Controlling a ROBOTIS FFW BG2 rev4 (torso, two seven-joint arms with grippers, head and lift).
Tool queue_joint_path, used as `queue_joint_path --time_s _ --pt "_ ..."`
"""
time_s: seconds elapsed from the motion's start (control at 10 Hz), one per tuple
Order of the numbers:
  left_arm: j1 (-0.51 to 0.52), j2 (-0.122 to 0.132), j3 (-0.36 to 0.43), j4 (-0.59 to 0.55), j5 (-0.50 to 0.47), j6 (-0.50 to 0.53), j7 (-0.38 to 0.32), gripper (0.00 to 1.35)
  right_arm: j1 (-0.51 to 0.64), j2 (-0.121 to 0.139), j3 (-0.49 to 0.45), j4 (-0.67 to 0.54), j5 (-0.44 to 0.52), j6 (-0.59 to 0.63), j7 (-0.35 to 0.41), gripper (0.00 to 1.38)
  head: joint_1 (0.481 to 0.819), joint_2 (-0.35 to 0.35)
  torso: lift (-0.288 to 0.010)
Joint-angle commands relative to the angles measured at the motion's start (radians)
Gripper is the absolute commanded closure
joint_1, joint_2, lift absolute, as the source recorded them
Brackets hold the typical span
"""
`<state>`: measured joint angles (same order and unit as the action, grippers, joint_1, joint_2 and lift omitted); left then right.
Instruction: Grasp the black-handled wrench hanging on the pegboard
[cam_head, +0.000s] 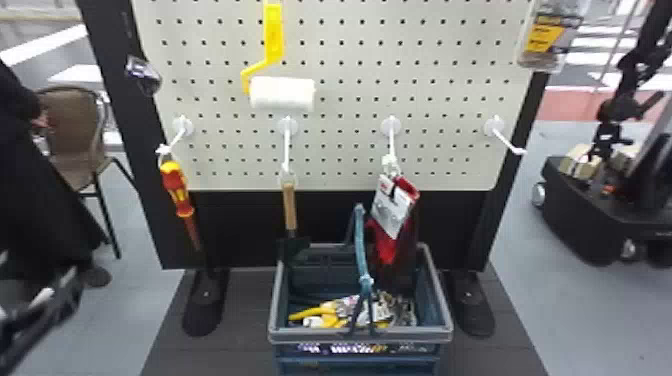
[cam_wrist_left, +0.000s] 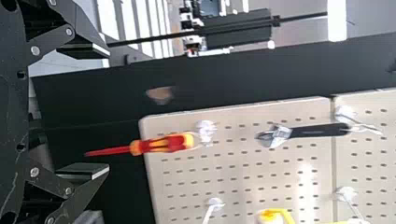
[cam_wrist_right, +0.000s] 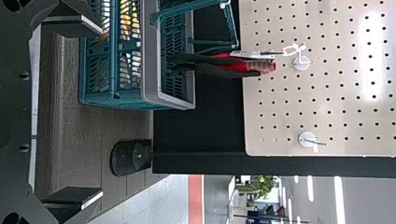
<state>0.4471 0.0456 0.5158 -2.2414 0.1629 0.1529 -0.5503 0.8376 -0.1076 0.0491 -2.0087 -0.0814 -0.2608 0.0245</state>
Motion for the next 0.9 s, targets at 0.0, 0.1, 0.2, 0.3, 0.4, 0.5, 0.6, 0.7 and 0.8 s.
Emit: queue_joint_path --time_s 0.0,0.1,0.2,0.3,0.4,0.5,0.6,0.7,0.8 --pt "-0.127 0.069 0.015 -0.023 0.033 0.117 -0.010 0.41 -0.004 -0.001 0.000 0.000 0.002 0.003 0.000 0.10 0.549 0.000 -0.100" --pt "-0.210 0.117 0.027 -0.020 0.061 0.197 -0.023 0.41 -0.004 0.000 0.000 0.000 0.002 0.006 0.000 0.10 0.549 0.000 -0.100" --pt "-0.292 0.168 0.033 -0.018 0.066 0.263 -0.037 0.40 -0.006 -0.001 0.000 0.000 0.003 0.008 0.000 0.10 0.549 0.000 -0.100" --pt "-0.369 0.227 0.026 0.014 0.107 0.321 -0.048 0.39 -0.004 -0.001 0.000 -0.003 0.003 0.009 0.000 0.10 0.549 0.000 -0.100" --pt "-0.455 0.295 0.001 0.088 0.161 0.356 -0.068 0.39 -0.008 -0.004 0.000 -0.005 0.003 0.011 0.000 0.10 0.549 0.000 -0.100" --pt "-0.547 0.352 -0.029 0.149 0.172 0.395 -0.088 0.38 -0.012 -0.006 0.000 -0.003 0.003 0.012 0.000 0.10 0.549 0.000 -0.100" --pt "-0.631 0.399 -0.071 0.227 0.214 0.412 -0.100 0.38 -0.012 -0.007 0.000 -0.005 0.003 0.012 0.000 0.10 0.549 0.000 -0.100" --pt "-0.715 0.448 -0.122 0.296 0.257 0.427 -0.119 0.38 -0.012 -0.007 0.000 -0.005 0.003 0.012 0.000 0.10 0.549 0.000 -0.100" --pt "-0.799 0.499 -0.180 0.358 0.333 0.461 -0.140 0.38 -0.015 -0.009 0.000 -0.005 0.003 0.012 0.000 0.10 0.549 0.000 -0.100"
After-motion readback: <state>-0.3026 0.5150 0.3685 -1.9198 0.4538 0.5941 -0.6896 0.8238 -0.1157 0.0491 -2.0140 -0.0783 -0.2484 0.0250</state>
